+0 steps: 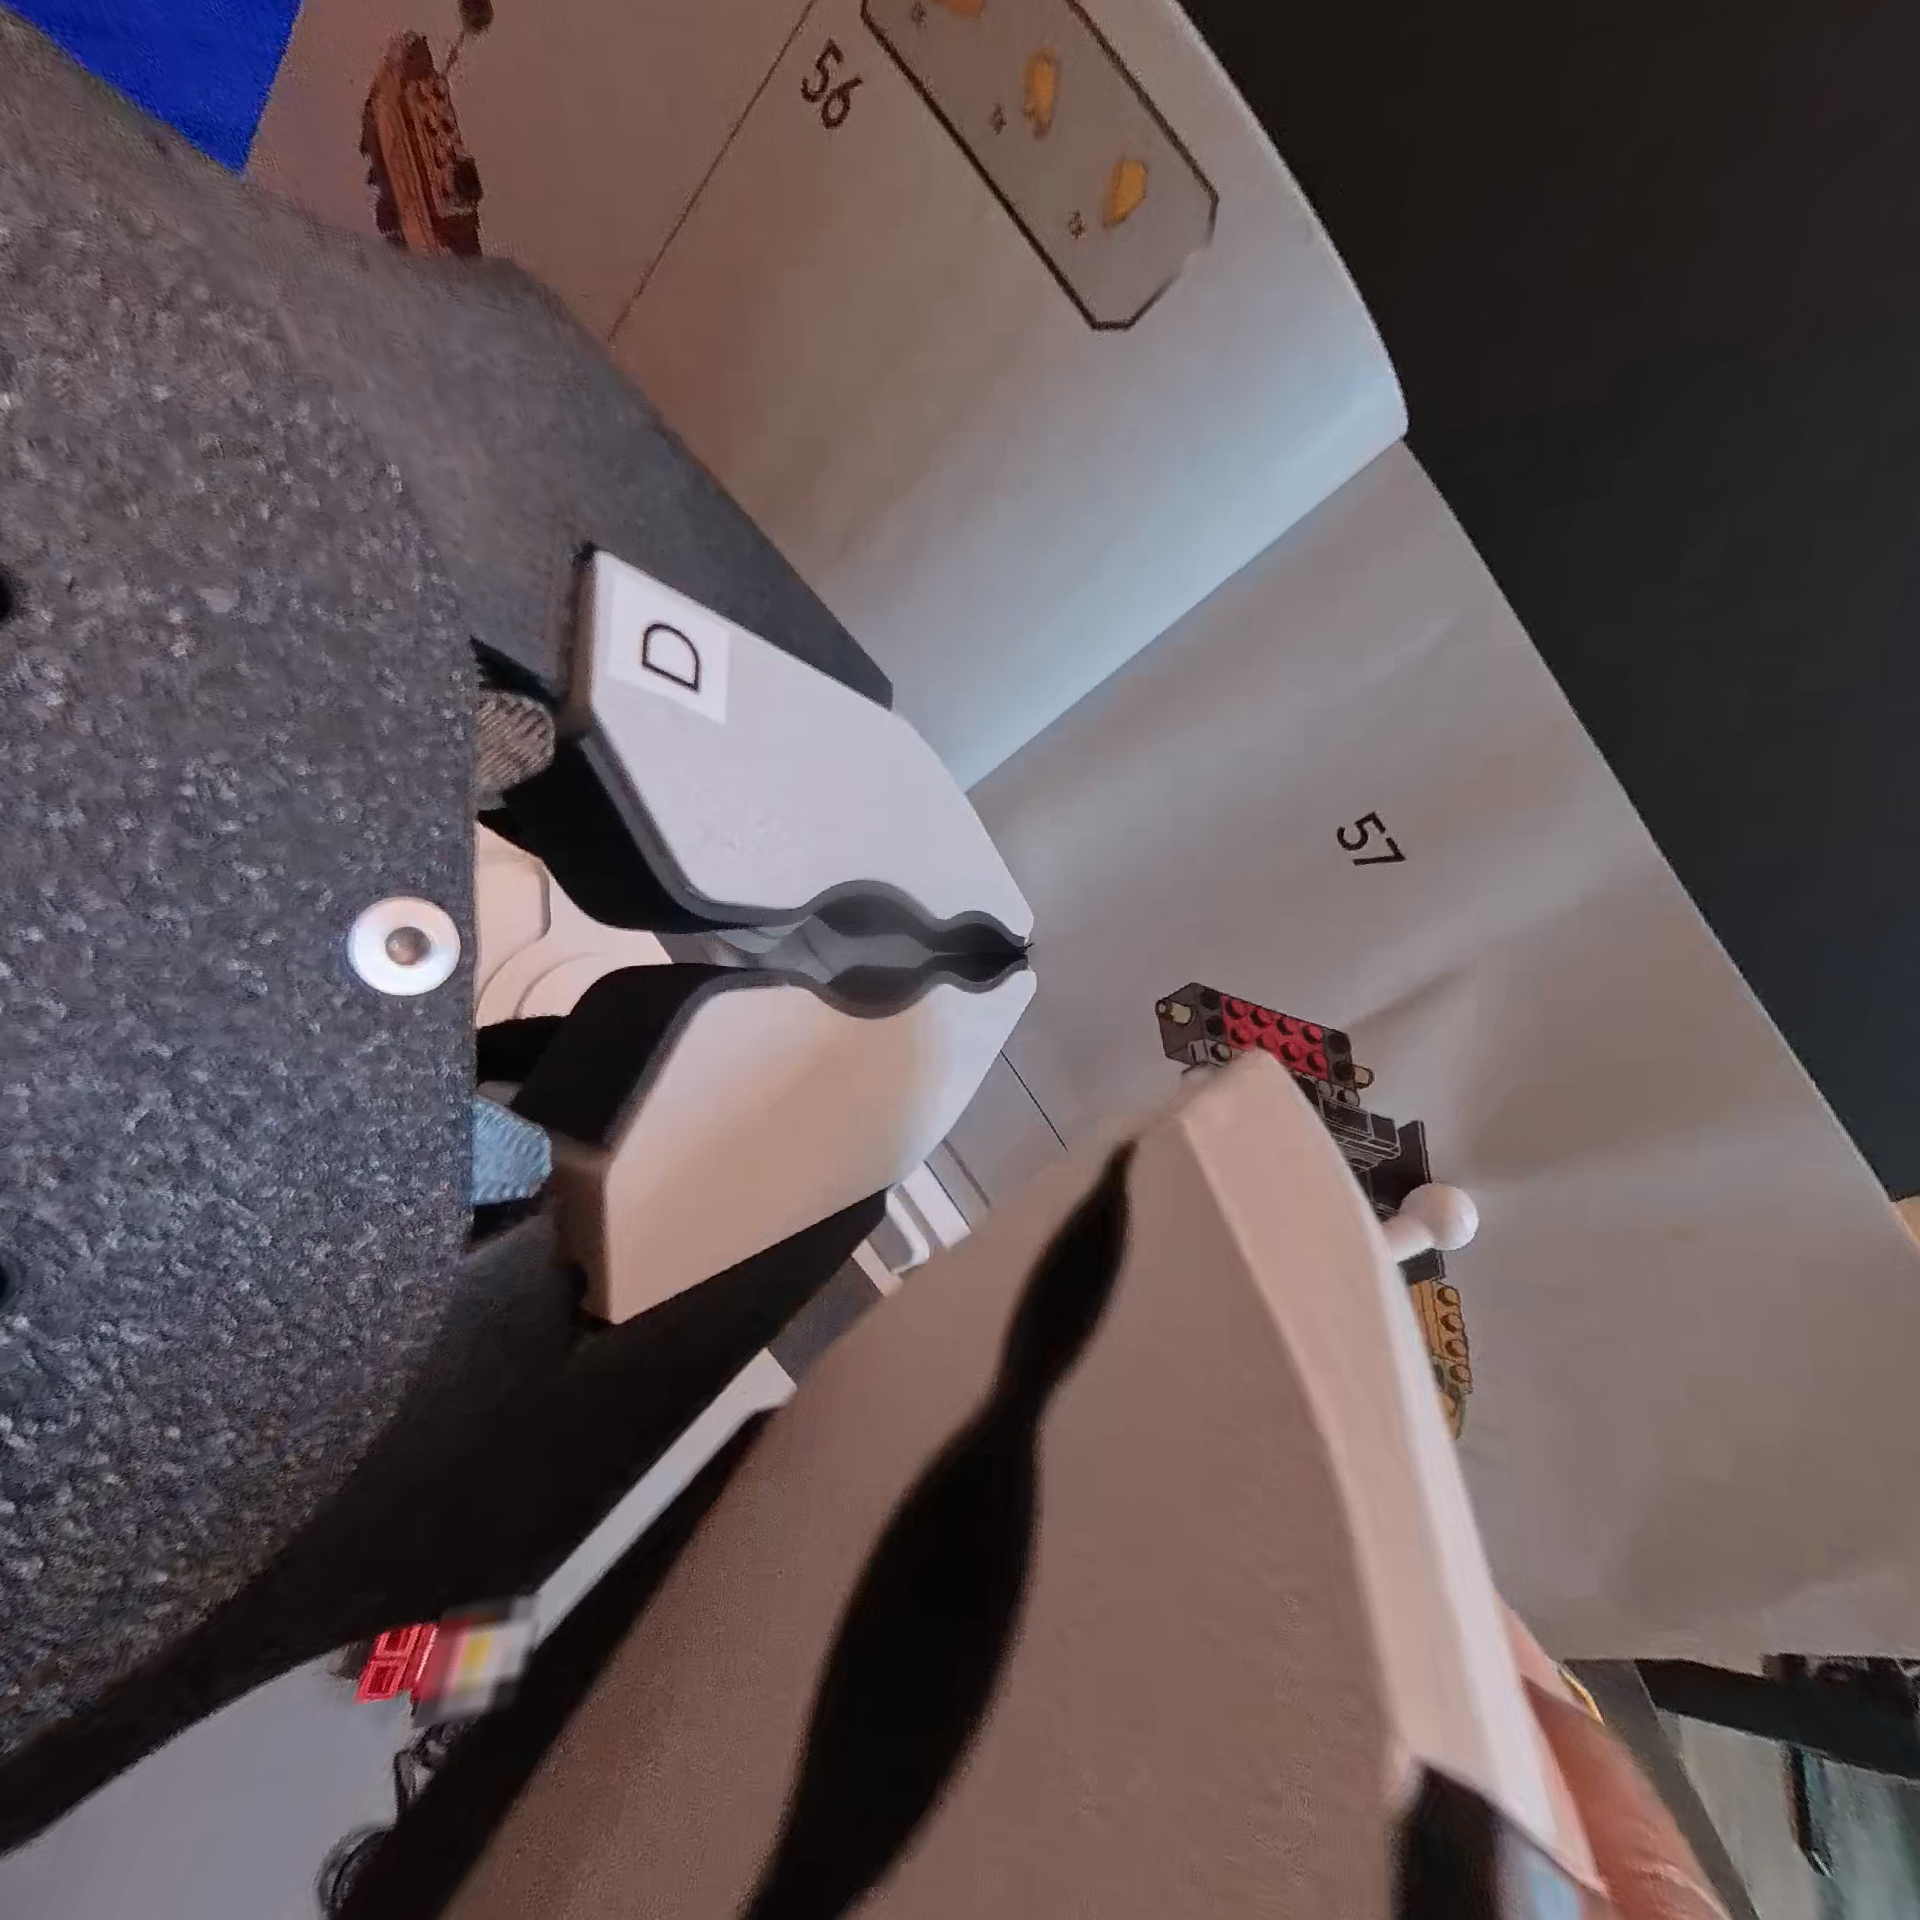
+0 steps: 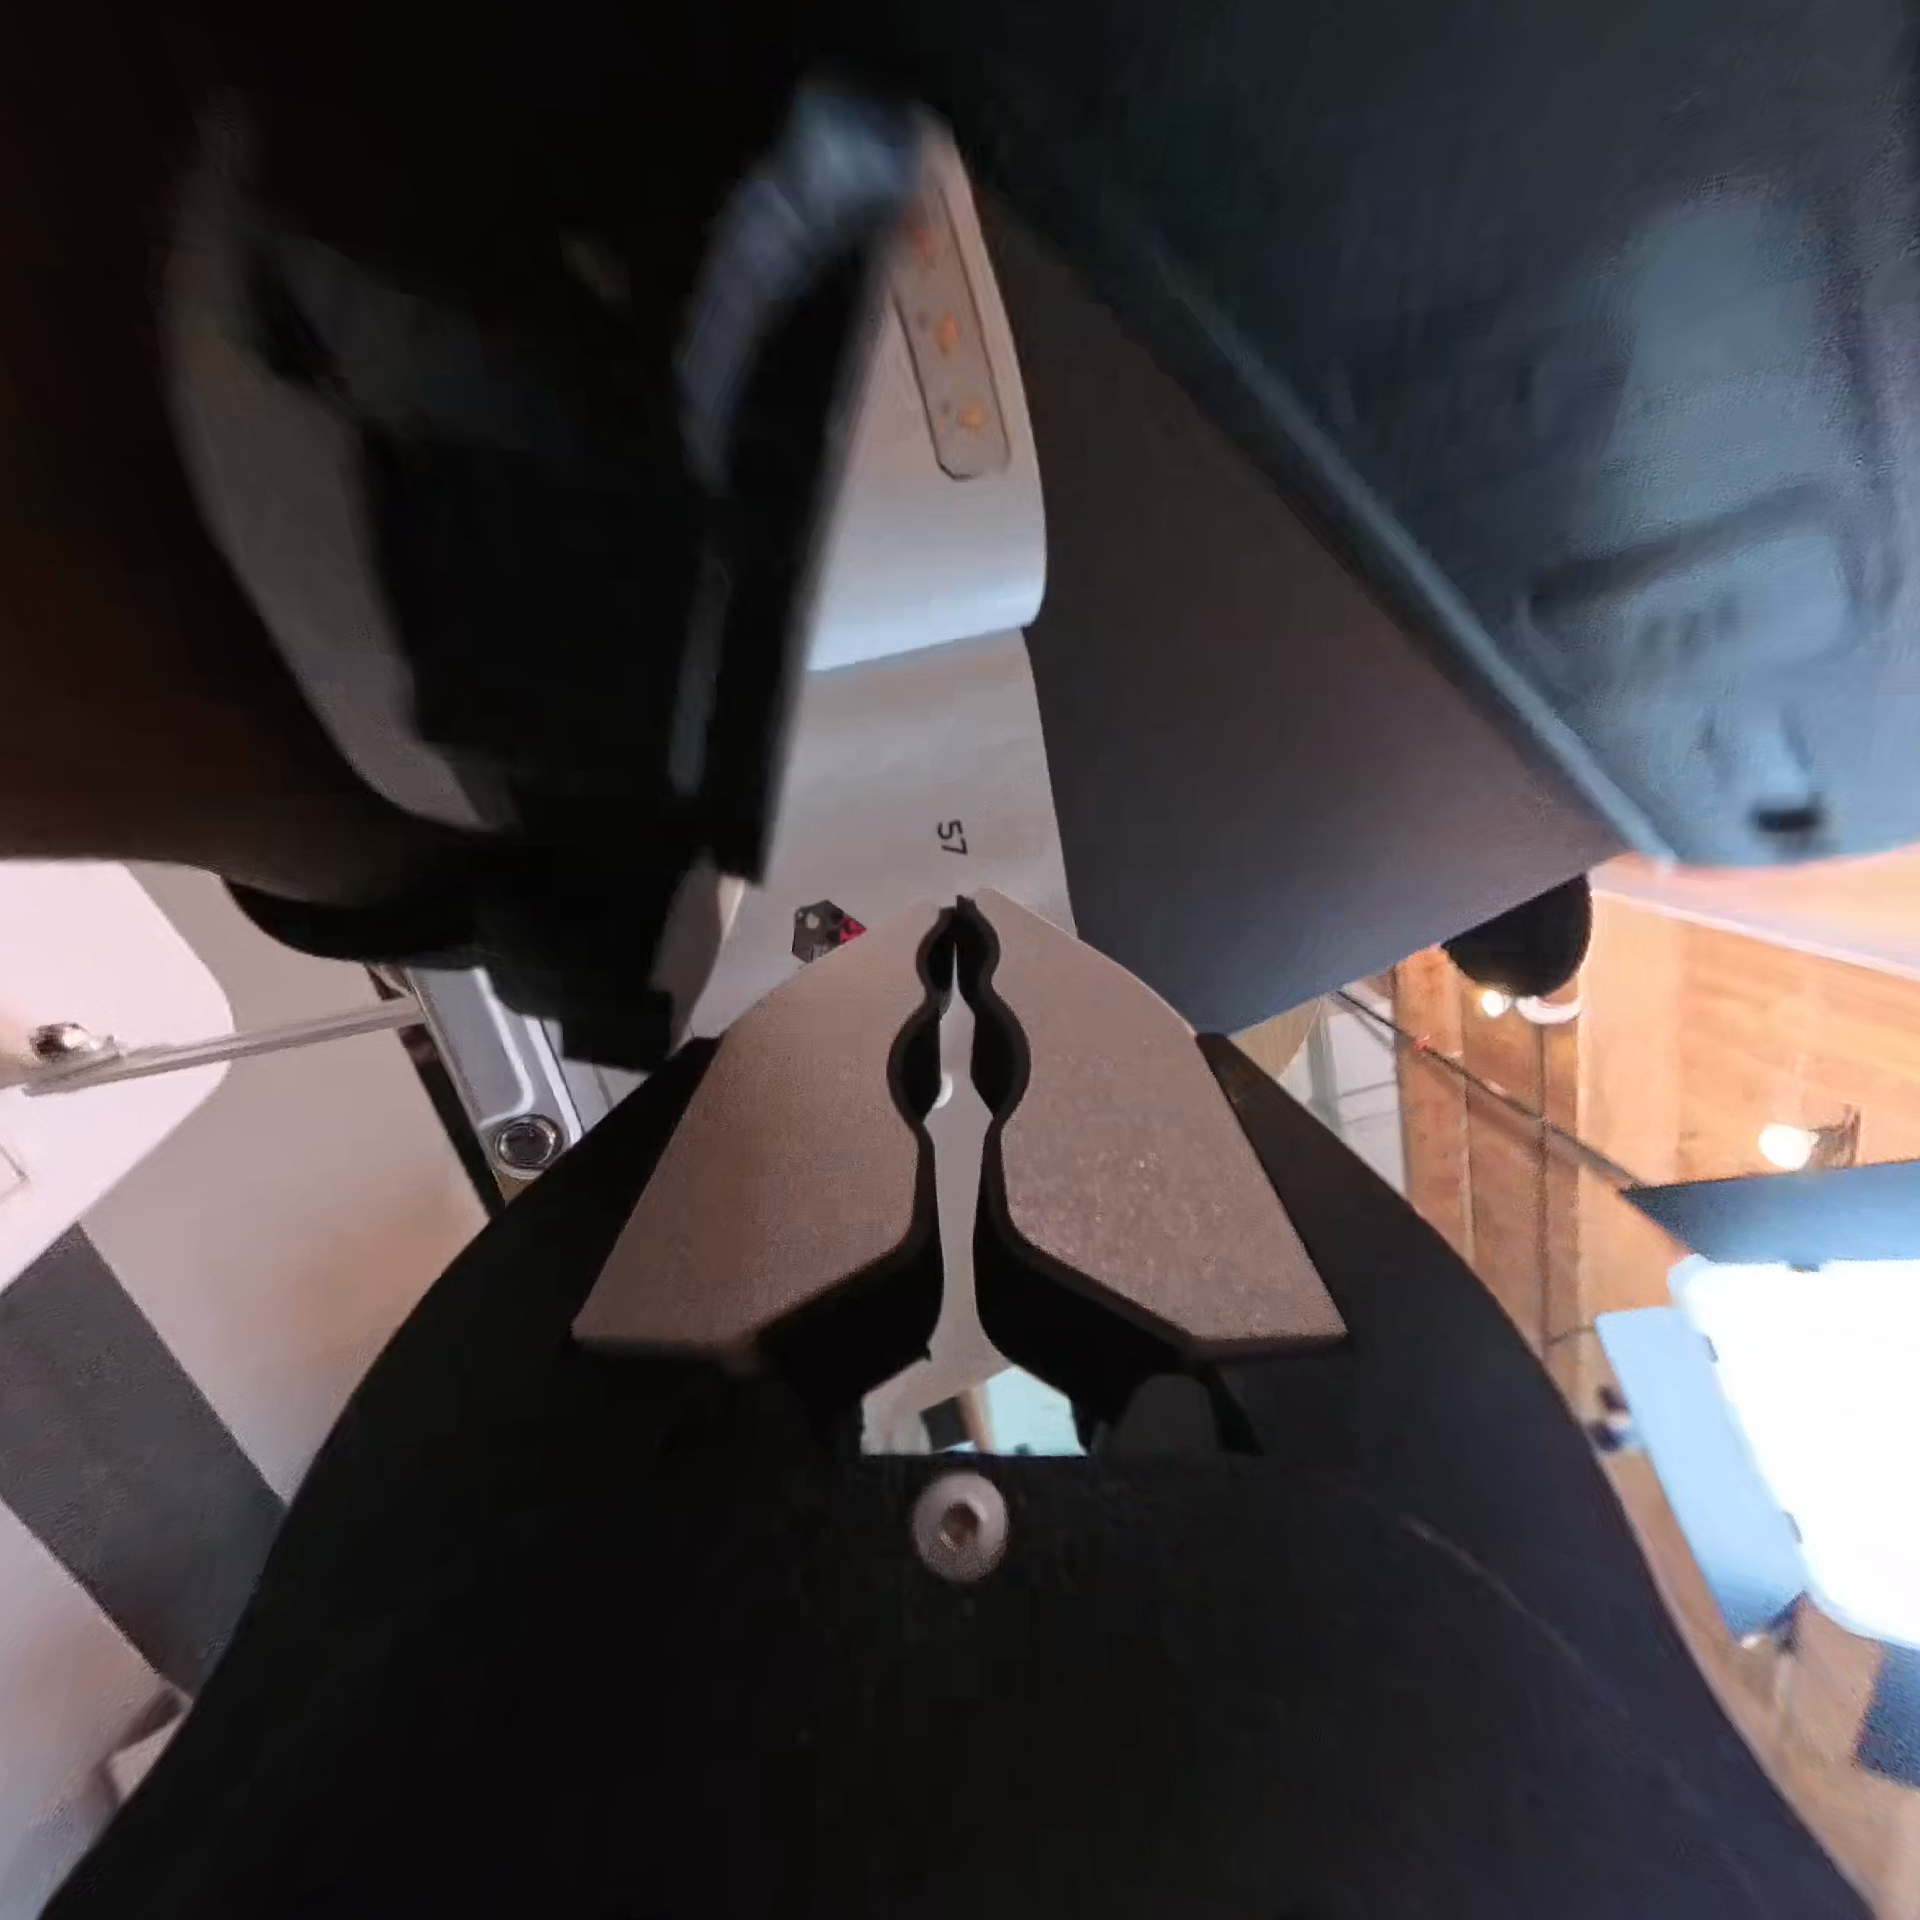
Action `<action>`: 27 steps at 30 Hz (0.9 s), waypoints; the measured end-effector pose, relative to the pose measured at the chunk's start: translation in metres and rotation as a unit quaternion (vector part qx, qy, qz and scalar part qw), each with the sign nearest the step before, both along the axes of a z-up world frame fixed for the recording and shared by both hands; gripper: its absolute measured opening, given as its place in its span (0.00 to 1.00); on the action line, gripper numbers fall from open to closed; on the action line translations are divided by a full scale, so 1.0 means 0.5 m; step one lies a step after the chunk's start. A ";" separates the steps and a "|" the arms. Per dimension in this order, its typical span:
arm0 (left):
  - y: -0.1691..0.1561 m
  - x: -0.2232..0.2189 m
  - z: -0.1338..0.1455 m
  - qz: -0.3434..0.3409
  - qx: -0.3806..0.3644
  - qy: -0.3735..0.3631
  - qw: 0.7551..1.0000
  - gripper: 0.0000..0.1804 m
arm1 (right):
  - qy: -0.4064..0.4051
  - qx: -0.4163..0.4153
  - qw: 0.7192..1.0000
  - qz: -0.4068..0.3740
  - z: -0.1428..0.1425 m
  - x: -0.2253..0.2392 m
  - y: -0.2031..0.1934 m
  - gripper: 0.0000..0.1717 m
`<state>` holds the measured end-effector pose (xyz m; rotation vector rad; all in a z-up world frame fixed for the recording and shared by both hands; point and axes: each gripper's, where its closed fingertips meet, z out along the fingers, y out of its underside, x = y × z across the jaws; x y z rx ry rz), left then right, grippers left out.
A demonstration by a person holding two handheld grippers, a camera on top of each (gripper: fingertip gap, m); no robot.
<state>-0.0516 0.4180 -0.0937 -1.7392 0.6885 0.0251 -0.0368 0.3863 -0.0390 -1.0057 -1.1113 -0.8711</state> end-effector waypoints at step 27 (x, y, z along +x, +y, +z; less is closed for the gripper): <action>-0.031 -0.155 0.037 0.103 0.078 -0.163 0.978 0.00 | 0.516 -0.163 0.841 0.011 -0.063 0.038 0.052 0.00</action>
